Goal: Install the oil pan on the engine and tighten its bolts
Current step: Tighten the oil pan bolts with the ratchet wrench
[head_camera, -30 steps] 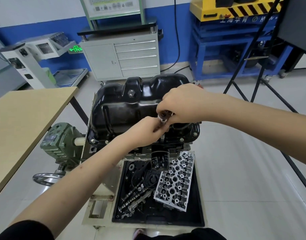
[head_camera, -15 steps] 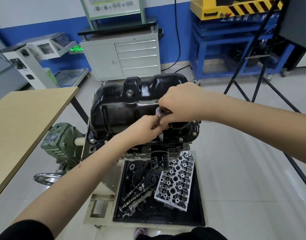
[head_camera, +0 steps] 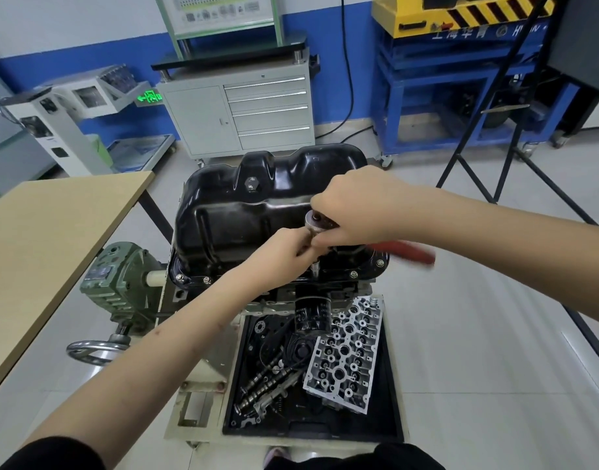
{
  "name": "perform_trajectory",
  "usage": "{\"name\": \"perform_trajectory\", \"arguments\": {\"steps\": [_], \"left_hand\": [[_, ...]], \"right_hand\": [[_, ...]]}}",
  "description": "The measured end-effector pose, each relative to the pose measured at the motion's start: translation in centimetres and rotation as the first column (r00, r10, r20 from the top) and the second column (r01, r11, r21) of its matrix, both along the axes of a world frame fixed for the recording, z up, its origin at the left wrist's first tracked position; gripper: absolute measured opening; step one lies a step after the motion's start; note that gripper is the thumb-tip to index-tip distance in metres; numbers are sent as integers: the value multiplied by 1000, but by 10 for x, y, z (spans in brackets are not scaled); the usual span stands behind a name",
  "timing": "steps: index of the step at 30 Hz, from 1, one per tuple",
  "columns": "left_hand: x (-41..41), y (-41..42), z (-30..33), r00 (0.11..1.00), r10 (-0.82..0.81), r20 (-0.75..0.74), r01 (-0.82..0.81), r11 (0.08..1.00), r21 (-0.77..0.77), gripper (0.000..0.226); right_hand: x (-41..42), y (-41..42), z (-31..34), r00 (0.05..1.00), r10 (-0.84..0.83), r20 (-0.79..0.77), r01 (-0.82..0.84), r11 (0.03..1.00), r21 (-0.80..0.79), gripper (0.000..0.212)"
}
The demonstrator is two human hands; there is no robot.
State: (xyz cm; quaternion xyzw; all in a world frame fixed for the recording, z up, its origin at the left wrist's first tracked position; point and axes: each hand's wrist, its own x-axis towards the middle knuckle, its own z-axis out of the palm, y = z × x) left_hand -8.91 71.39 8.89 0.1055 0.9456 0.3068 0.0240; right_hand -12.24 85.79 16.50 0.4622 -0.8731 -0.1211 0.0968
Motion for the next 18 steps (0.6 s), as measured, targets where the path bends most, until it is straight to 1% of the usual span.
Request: {"name": "perform_trajectory", "arguments": {"steps": [2,3,6,8,10,12,14,16,17,18], "left_hand": [[1,1,-1,998,30,-52,-30,1000,1,23],[1,1,-1,997,27,-68,-28,1000,-11,25],[-1,3,3,998,-16,-54,13,998,-61,35],[0,3,6,998,-41,-52,37,997,-69,37],[-1,3,5,999,-36,-40,34,998,-54,37],[1,3,4,999,-31,-30,29,998,-59,34],[2,3,2,997,-12,-76,6,997,-79,31],[3,4,1,985,10,-173,-30,993,-114,45],[3,5,2,980,11,-198,-38,990,-134,49],[2,5,2,979,4,-204,-36,987,-156,49]], "right_hand": [[1,0,-1,998,-62,10,62,998,-25,45],[1,0,-1,998,-59,12,59,998,-29,42],[-4,2,0,998,34,50,-34,999,-9,26],[-5,4,3,994,95,49,-97,995,35,26],[-5,4,3,992,125,9,-125,990,63,29],[-5,4,3,997,80,-6,-80,996,37,31],[-4,3,3,1000,-1,3,1,1000,11,43],[-2,2,2,999,-53,12,53,999,-13,51],[-2,2,2,998,-54,11,55,998,-18,50],[-2,1,2,999,-36,7,36,999,-16,44]]}}
